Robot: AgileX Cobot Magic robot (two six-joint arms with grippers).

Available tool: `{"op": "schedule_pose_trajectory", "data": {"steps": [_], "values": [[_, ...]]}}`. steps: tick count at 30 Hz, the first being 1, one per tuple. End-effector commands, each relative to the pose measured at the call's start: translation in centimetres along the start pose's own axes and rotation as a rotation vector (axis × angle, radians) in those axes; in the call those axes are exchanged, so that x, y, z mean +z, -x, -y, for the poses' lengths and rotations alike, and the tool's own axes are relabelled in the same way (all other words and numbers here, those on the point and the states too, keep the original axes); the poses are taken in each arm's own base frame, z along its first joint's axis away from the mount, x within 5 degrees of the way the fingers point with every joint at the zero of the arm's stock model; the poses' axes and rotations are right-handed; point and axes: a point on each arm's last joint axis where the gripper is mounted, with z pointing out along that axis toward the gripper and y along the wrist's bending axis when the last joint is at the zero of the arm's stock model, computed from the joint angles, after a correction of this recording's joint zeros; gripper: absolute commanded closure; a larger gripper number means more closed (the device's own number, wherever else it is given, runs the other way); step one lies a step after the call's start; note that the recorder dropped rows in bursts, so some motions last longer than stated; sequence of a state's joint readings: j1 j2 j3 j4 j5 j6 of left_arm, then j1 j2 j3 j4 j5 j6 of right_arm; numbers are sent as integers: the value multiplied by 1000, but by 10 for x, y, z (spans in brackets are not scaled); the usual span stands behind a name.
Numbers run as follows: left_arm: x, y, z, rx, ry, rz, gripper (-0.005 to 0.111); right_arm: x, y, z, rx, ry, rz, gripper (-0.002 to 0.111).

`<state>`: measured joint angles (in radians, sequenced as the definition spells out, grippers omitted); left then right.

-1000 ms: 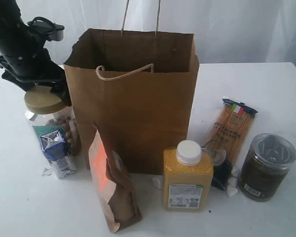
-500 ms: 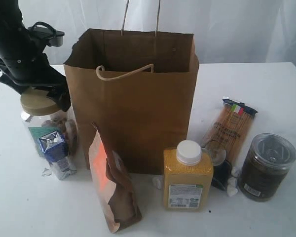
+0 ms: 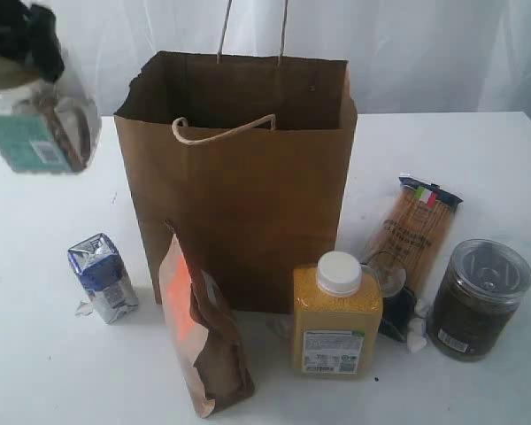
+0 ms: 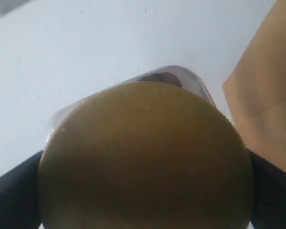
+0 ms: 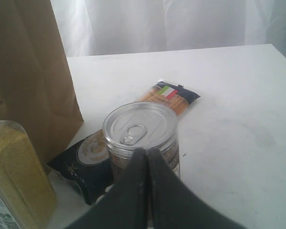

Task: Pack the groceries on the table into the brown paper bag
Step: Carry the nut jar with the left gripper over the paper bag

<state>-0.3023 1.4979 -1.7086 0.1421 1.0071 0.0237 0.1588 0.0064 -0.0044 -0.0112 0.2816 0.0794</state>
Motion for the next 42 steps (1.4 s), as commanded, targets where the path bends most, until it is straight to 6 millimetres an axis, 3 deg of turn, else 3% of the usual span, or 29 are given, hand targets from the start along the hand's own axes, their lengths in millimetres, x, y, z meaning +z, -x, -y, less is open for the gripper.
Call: {"op": "schedule_pose_trajectory", "data": {"steps": [1,5,8,12,18,28,34,42], "values": [[-88,15,0,-27,-41,288,106,0,-1,0,-12,0,1,108],[-144,25,9,6,-160,487,106,0,-1,0,-12,0,1,108],[-159,31,19,47,-284,569,106,0,-1,0,-12,0,1,108],[-137,41,27,67,-395,498,107,0,-1,0,-12,0,1,108],[-119,51,44,139,-481,480,107,0,-1,0,-12,0,1,108],[-99,72,74,209,-444,536,107,0,-1,0,-12,0,1,108],[-72,79,79,203,-454,480,107,0,-1,0,-12,0,1,108],[-52,85,83,191,-468,439,107,0,-1,0,-12,0,1,108]]}}
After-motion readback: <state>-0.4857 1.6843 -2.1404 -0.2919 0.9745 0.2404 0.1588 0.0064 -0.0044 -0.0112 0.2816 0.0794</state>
